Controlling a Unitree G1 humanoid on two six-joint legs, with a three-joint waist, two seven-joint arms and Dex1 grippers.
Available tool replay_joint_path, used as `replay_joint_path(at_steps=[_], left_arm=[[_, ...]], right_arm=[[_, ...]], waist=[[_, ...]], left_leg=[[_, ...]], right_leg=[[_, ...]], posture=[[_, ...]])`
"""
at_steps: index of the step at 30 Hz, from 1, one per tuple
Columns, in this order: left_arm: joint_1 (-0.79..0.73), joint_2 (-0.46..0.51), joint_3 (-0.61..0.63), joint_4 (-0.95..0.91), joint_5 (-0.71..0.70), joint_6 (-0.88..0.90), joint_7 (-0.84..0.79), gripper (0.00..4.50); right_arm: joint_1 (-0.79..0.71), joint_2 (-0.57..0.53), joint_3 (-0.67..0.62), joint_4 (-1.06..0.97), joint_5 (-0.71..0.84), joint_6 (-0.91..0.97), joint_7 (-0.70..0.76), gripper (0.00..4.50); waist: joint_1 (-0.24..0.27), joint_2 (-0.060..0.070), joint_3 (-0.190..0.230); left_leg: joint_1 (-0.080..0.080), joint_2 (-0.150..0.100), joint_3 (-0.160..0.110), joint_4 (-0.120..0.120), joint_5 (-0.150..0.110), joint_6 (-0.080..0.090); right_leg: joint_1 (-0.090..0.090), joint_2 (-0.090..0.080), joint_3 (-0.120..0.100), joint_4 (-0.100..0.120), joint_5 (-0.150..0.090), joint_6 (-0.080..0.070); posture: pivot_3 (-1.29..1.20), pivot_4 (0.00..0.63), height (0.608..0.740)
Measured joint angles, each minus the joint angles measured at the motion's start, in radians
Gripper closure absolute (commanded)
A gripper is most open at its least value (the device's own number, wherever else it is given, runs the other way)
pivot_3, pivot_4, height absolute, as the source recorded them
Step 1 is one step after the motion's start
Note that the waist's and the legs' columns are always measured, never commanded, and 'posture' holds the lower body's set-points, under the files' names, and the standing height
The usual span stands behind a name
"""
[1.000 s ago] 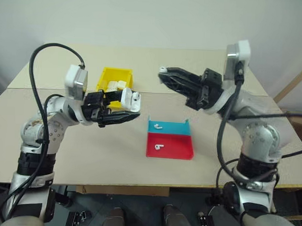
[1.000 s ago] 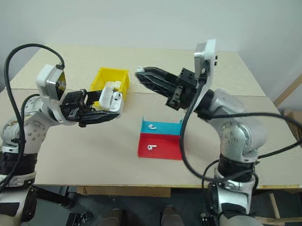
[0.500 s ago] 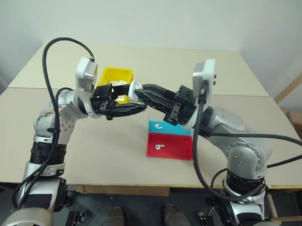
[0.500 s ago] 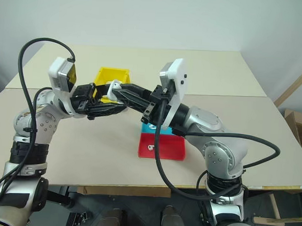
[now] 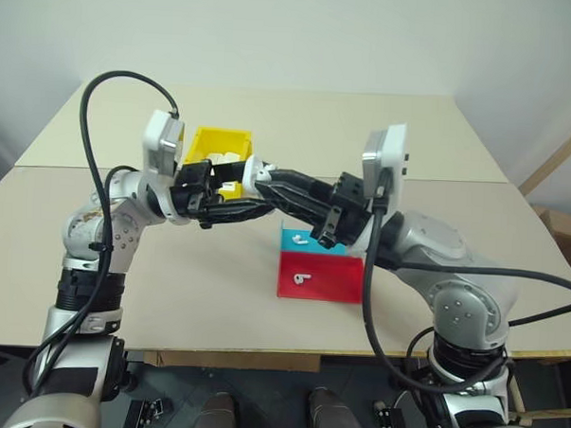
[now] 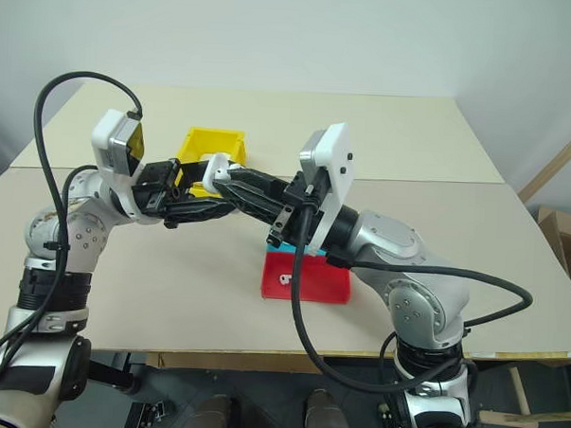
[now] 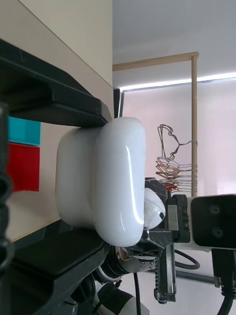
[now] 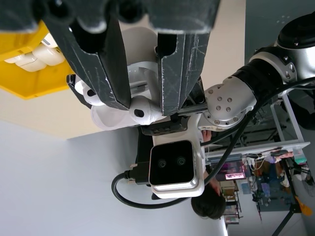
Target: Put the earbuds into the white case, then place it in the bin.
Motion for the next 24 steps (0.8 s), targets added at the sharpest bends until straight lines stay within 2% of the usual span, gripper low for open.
replay_joint_path(at_steps=[3, 12, 24], left_arm=[[0.002, -0.001, -0.001, 0.000, 0.005, 0.000, -0.003, 1.71], [0.006, -0.002, 0.005, 0.002, 0.019, -0.001, 0.003, 1.71], [0.006, -0.007, 0.012, 0.004, 0.025, -0.010, -0.001, 1.71]], right_arm=[[0.009, -0.011, 0.009, 0.000, -0.003, -0.017, 0.000, 3.85], [0.013, -0.050, 0.035, -0.002, -0.002, -0.032, 0.015, 0.84], [0.013, -0.148, 0.008, -0.003, 0.058, -0.018, 0.070, 0.84]], waist=[[0.000, 0.000, 0.000], [0.000, 0.000, 0.000], [0.003, 0.000, 0.000]], left_leg=[[0.000, 0.000, 0.000, 0.000, 0.000, 0.000], [0.000, 0.000, 0.000, 0.000, 0.000, 0.000], [0.000, 0.000, 0.000, 0.000, 0.000, 0.000]], right_leg=[[0.000, 0.000, 0.000, 0.000, 0.000, 0.000], [0.000, 0.000, 0.000, 0.000, 0.000, 0.000], [0.000, 0.000, 0.000, -0.001, 0.000, 0.000]], posture=[[0.00, 0.150, 0.740], [0.00, 0.150, 0.740], [0.00, 0.150, 0.740]])
